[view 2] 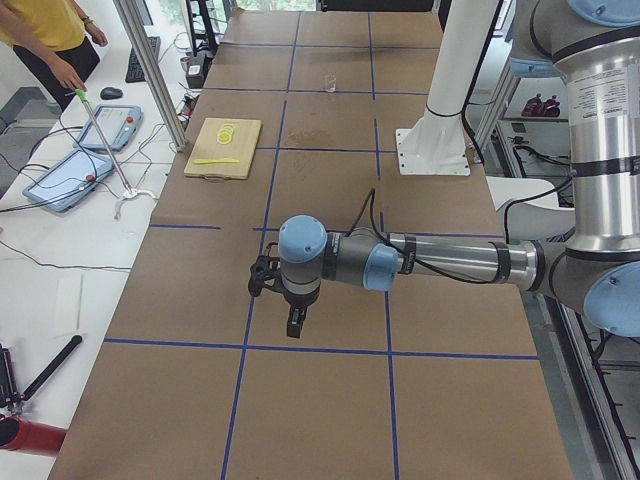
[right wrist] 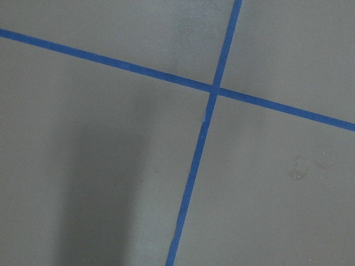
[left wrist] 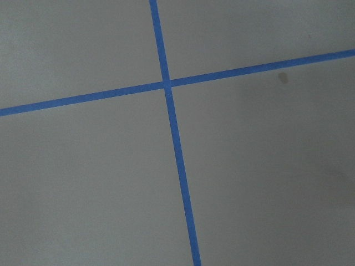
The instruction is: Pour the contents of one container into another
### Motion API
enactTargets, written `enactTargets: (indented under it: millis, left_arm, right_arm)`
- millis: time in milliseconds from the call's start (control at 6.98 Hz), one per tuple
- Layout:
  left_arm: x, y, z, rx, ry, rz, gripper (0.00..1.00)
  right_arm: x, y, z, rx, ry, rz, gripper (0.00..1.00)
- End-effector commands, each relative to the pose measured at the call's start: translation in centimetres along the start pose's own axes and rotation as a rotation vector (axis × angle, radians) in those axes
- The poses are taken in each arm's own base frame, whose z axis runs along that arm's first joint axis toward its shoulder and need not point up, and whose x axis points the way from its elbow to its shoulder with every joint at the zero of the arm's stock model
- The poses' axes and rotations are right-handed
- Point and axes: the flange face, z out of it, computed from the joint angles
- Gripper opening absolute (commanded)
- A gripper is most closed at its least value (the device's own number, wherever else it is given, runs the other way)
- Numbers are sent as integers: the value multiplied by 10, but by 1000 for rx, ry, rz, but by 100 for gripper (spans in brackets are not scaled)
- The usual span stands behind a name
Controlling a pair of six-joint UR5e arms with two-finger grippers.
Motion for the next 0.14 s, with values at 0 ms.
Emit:
enactTargets:
  millis: [0]
  left_arm:
    - [7, -3, -13, -34, -5, -48, 100]
  right_arm:
    - [-1, 0, 1, 0, -1, -2, 100]
